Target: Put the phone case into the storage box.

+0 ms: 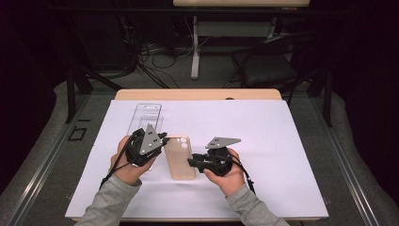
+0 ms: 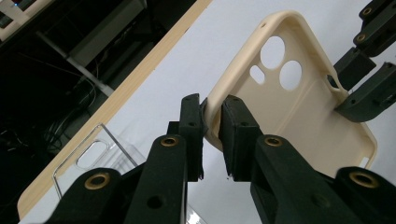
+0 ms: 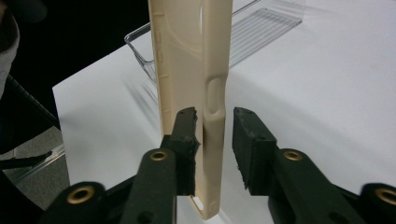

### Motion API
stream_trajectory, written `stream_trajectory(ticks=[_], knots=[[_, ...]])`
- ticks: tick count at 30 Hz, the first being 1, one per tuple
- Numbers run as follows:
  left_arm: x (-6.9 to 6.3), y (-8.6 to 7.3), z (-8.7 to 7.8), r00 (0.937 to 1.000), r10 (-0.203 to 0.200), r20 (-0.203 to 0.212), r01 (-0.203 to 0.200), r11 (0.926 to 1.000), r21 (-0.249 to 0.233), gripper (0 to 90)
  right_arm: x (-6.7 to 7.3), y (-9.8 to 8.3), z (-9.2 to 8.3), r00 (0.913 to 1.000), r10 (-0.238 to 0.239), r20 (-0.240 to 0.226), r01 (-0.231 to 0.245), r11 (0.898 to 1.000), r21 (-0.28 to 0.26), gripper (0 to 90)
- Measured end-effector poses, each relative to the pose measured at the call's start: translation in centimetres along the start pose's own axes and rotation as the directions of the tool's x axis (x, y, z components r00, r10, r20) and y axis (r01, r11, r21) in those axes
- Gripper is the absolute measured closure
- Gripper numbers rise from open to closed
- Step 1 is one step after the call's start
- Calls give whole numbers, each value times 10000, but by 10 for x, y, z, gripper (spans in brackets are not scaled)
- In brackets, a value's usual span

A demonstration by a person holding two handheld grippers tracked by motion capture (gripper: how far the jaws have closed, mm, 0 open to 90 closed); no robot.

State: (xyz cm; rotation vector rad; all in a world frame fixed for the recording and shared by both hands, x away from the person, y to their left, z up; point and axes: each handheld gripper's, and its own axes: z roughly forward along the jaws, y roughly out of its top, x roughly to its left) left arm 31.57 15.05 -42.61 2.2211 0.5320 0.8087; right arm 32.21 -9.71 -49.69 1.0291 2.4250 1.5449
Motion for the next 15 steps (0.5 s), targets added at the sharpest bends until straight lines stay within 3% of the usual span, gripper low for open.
stream_trajectory(ticks=[9, 15], knots=[[4, -3, 1, 9999, -140, -82, 141, 9999, 56, 797, -4, 3, -4, 9999, 108, -93, -111, 9993, -356, 518], [5, -4, 1, 9998, -114, -170, 114, 9999, 26, 797, -7, 6, -9, 9991, -303, 287, 317, 9983, -487, 460]])
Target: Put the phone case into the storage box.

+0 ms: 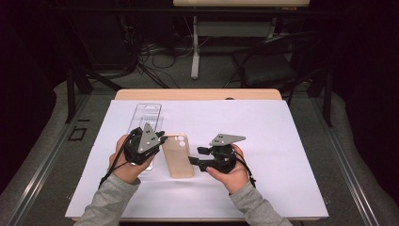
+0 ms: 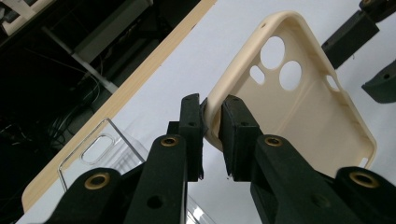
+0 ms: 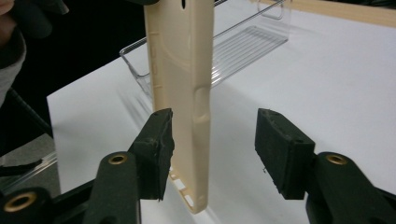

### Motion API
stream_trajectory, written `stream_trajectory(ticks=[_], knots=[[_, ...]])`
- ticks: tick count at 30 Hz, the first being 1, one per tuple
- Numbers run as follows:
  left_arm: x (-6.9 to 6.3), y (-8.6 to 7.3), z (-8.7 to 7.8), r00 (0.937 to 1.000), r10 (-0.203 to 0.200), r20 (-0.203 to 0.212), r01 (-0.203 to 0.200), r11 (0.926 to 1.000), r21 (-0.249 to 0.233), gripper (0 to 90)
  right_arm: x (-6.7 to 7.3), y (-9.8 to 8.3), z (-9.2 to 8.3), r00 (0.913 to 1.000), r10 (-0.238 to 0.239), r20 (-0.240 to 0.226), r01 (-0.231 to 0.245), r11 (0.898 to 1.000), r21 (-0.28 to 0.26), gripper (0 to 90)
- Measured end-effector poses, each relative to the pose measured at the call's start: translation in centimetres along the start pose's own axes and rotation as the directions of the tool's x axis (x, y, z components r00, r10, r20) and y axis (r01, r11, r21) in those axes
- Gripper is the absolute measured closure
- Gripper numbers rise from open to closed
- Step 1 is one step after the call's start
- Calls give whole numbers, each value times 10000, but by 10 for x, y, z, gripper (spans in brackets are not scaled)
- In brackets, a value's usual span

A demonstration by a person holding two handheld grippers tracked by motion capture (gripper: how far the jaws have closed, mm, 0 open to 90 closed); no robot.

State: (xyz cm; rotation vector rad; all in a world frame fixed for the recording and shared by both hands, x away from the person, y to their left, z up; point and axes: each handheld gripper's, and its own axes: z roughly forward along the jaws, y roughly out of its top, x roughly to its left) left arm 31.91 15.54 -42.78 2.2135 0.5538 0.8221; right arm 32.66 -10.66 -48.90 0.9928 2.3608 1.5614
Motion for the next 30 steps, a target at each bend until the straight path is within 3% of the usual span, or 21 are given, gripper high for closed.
stream_trajectory(ticks=[12, 18, 22, 30], knots=[[5, -2, -1, 9999, -146, -3, 146, 9999, -71, 797, -12, 2, -18, 9976, -106, 681, 120, 9997, -198, 482], [7, -2, -2, 9999, -143, -76, 142, 9999, -74, 796, -18, -2, -24, 9954, 21, 961, -17, 10000, -47, 436], [8, -3, -2, 9999, -121, -115, 120, 9999, -67, 796, -21, -5, -29, 9932, -225, 1144, 252, 9994, -228, 427], [10, -4, -4, 9996, -27, -287, 24, 9999, -122, 795, -26, -13, -40, 9899, -198, 1402, 252, 9990, -368, 396]])
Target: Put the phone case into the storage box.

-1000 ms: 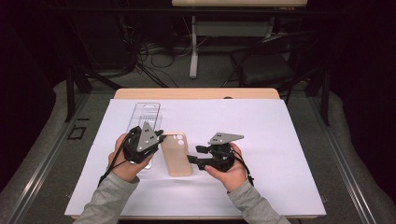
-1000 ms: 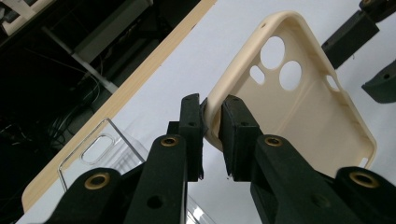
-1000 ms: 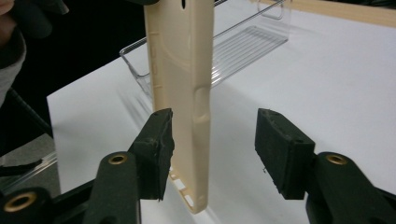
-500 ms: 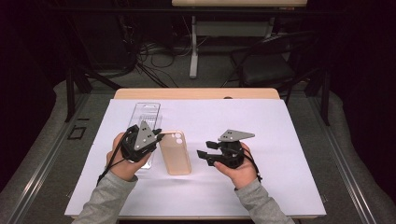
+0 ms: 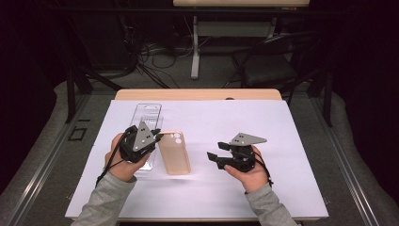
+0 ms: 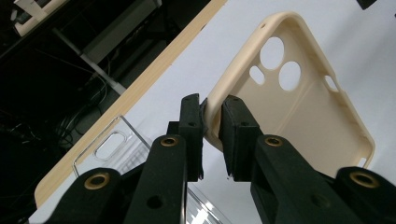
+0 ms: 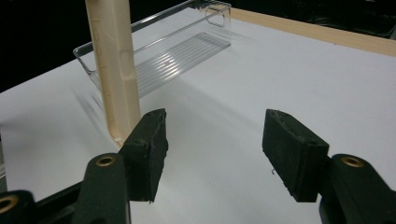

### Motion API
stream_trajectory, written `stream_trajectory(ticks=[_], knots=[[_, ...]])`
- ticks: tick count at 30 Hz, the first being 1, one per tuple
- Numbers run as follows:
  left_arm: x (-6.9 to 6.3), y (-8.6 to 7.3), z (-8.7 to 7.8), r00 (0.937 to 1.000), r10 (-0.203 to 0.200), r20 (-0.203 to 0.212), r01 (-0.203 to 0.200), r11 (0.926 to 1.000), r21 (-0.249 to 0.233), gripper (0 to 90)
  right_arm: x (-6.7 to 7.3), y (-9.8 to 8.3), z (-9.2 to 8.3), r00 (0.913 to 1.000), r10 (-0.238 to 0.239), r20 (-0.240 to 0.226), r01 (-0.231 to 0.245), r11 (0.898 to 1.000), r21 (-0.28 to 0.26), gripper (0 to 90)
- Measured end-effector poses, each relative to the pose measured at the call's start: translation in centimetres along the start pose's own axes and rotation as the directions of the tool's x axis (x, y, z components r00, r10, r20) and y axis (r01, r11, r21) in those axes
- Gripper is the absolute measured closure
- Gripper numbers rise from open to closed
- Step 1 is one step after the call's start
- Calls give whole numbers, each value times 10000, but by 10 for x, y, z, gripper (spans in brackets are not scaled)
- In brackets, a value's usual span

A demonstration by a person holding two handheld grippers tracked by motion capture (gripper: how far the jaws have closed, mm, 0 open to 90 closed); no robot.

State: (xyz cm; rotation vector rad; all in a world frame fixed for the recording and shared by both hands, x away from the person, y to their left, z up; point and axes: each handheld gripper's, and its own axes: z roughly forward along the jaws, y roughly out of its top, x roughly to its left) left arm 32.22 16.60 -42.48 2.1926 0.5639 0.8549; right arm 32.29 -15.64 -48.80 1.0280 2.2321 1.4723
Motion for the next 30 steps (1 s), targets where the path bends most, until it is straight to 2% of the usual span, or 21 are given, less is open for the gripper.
stream_trajectory(ticks=[9, 14, 18, 27, 30], knots=[[1, 0, -4, 9998, -60, -190, 58, 9999, -140, 795, -2, -8, -9, 9991, -38, 415, 28, 9997, 237, 384], [6, -2, -6, 9982, -542, -240, 534, 9981, -308, 795, -3, -7, -11, 9986, -101, 526, 96, 9999, 106, 384], [9, -4, -7, 9972, -709, -225, 700, 9967, -403, 794, -4, -7, -11, 9982, -95, 599, 90, 9999, 97, 384], [11, -5, -7, 9966, -770, -295, 758, 9964, -381, 793, -6, -8, -13, 9963, -86, 855, 78, 9999, 97, 347], [13, -5, -4, 9967, -806, -125, 803, 9965, -231, 793, -7, -11, -17, 9953, -140, 957, 121, 9997, 210, 339]])
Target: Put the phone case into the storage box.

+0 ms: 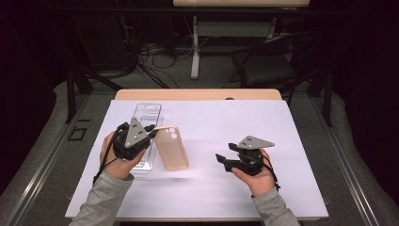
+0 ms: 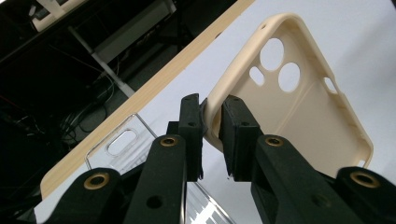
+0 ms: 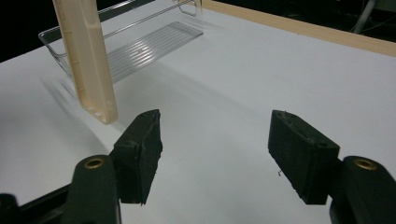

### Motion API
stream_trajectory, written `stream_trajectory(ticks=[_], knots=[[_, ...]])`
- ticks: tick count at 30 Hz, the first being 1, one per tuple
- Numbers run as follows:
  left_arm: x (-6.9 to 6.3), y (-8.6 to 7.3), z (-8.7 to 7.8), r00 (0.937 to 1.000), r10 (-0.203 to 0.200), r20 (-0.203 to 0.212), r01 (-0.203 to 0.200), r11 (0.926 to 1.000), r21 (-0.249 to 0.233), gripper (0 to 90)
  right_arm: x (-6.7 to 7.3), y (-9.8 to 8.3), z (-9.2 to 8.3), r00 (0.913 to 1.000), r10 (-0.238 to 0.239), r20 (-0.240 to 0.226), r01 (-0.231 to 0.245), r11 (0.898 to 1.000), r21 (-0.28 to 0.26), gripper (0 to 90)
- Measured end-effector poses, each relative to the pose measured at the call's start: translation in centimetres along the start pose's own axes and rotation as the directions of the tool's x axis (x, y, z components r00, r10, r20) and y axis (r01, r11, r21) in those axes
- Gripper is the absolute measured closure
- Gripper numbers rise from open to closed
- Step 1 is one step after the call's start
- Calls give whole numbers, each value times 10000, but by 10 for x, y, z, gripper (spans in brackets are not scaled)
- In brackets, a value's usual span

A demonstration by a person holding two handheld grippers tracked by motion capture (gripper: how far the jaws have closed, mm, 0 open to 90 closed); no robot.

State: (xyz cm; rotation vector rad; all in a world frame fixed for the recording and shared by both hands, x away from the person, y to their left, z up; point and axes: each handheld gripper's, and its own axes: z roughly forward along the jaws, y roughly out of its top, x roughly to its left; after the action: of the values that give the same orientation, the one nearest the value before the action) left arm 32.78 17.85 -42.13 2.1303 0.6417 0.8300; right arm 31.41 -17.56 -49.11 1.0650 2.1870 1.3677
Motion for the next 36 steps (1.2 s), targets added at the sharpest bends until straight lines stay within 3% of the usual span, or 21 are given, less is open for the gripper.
stream_trajectory(ticks=[11, 21, 36], knots=[[5, 11, 12, 9977, -96, 671, 73, 9994, 340, 794, -7, -6, -14, 9997, 57, 244, -54, 9999, -132, 324], [8, 30, 24, 9950, 352, 935, -426, 9960, 780, 795, -12, -10, -21, 9984, 144, 546, -135, 9998, -173, 271], [18, 59, 38, 9943, 618, 871, -728, 9890, 1287, 794, -20, -17, -30, 9966, 322, 761, -308, 9993, -189, 262]])
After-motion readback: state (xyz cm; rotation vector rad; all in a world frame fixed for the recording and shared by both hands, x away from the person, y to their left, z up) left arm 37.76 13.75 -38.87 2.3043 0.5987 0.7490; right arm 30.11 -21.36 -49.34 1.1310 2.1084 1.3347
